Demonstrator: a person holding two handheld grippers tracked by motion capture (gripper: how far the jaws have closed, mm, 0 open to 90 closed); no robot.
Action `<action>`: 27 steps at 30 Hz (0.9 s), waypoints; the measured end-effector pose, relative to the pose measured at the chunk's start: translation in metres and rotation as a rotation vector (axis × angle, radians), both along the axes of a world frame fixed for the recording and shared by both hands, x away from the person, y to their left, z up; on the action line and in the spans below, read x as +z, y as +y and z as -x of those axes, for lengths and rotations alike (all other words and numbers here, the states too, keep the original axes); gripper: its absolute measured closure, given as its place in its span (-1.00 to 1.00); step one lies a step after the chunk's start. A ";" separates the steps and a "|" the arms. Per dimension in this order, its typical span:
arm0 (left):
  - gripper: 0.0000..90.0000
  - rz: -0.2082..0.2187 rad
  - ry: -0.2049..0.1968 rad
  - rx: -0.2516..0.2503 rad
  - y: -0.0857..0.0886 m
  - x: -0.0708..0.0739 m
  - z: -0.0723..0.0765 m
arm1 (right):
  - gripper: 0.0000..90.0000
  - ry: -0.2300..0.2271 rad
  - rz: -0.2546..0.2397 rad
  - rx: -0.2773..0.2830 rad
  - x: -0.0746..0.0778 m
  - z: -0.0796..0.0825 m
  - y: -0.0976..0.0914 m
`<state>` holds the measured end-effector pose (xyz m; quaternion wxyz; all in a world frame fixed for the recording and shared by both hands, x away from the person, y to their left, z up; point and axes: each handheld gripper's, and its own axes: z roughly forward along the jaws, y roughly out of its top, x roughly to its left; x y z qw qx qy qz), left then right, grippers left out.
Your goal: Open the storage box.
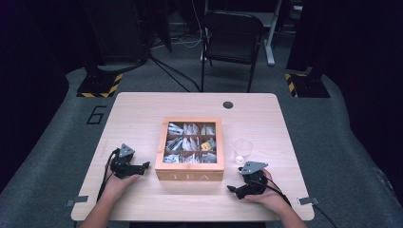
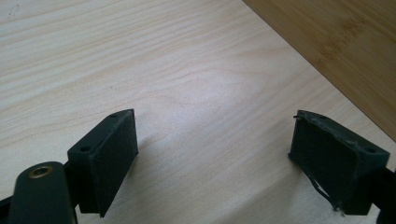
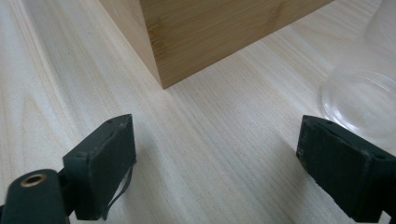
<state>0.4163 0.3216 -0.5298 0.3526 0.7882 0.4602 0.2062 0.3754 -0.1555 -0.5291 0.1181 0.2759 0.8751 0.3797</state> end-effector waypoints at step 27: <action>-0.63 -0.002 0.004 0.001 0.001 0.001 0.001 | -0.69 -0.007 -0.002 -0.018 0.000 0.000 0.000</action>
